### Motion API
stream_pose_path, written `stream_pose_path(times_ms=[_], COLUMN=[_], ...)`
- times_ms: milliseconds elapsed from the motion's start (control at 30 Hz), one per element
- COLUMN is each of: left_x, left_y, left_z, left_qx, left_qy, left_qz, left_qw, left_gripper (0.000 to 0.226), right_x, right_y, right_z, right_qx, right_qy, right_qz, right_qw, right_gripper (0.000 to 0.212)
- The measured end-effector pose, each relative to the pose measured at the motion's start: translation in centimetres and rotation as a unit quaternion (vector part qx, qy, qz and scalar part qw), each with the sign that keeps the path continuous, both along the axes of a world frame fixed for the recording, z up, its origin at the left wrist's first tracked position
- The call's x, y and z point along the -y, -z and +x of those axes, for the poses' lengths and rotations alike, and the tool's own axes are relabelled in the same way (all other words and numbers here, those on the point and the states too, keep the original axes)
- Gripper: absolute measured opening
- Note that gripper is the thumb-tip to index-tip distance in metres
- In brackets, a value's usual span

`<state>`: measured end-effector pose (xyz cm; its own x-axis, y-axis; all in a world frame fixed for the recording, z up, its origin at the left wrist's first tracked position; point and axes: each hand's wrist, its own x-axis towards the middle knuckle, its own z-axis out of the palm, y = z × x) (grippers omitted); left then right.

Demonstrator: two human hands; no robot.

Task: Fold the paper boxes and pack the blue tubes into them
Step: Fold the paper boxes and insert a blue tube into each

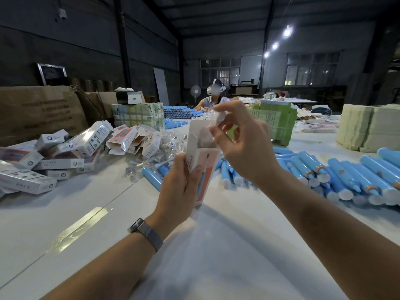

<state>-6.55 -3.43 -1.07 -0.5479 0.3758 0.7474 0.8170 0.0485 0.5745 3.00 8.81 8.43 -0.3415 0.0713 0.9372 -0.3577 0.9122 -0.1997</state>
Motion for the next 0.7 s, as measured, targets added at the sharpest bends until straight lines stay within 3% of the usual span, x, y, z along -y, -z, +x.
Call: stream_pose_path(times_ms=[100, 267, 400, 567, 700], left_x=[0.1, -0.1, 0.0, 0.0, 0.1], left_y=[0.0, 0.0, 0.0, -0.1, -0.2], left_z=[-0.2, 0.0, 0.2, 0.3, 0.3], left_qx=[0.013, -0.007, -0.013, -0.007, -0.003], left_qy=[0.002, -0.007, -0.012, -0.009, 0.000], left_qz=[0.005, -0.007, 0.000, 0.004, 0.004], left_qw=[1.000, 1.000, 1.000, 1.000, 1.000], left_gripper=[0.028, 0.028, 0.026, 0.031, 0.037], right_x=[-0.3, -0.5, -0.3, 0.0, -0.3], right_y=[0.3, -0.2, -0.4, 0.6, 1.1], right_z=[-0.1, 0.1, 0.4, 0.1, -0.3], right_qx=[-0.004, -0.015, -0.035, 0.045, 0.033], right_qy=[0.012, -0.028, -0.021, 0.027, 0.059], right_qz=[0.024, -0.028, -0.020, 0.056, 0.068], right_qw=[1.000, 0.999, 0.999, 0.997, 0.995], right_gripper=[0.024, 0.039, 0.033, 0.028, 0.020])
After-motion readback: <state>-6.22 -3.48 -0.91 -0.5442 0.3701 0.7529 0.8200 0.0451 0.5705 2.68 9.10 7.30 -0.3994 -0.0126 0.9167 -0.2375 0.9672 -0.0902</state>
